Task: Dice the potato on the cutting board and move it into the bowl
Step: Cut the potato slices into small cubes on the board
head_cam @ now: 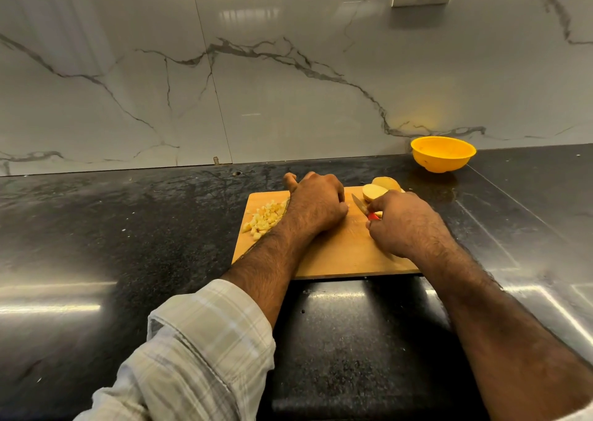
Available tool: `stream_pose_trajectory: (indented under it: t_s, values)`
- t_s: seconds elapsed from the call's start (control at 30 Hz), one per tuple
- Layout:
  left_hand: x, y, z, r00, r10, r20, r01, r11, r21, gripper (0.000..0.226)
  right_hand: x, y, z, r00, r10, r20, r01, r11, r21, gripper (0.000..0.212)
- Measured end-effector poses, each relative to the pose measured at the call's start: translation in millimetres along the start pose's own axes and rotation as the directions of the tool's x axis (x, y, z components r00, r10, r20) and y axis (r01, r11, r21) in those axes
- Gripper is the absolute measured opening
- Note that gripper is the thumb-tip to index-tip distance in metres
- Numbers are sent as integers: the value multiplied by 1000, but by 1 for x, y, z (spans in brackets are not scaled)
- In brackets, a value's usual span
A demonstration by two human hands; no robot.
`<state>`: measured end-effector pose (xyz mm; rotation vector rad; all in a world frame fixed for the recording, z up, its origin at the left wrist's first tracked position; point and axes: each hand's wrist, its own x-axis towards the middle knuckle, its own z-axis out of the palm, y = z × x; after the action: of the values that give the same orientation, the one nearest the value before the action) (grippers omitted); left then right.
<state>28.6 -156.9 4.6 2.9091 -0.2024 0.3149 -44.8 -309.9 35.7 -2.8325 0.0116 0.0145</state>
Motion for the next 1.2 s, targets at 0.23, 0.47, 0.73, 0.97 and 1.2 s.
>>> stream_pose_trajectory:
  t_s: [0.23,0.47,0.73,0.97,1.2]
  values:
    - [1,-16,-1,999,27,35,-24,996,-82,9,2,-2,4,997,-57,44,57,998,-9,50]
    - [2,-24,-3,999,44,31,-40,990,-138,8,2,1,0,999,-34,-5,34,999,1,49]
    - [-2,-21,-2,998,64,3,-62,977,-205,12,4,-1,6,997,-76,26,77,997,-10,48]
    - [-2,-22,-2,999,39,-23,-42,990,-133,15,6,0,4,1000,-28,14,28,1000,-2,51]
    - [3,-22,-2,999,5,-31,-8,996,-89,12,8,0,5,999,-25,24,25,1000,-13,50]
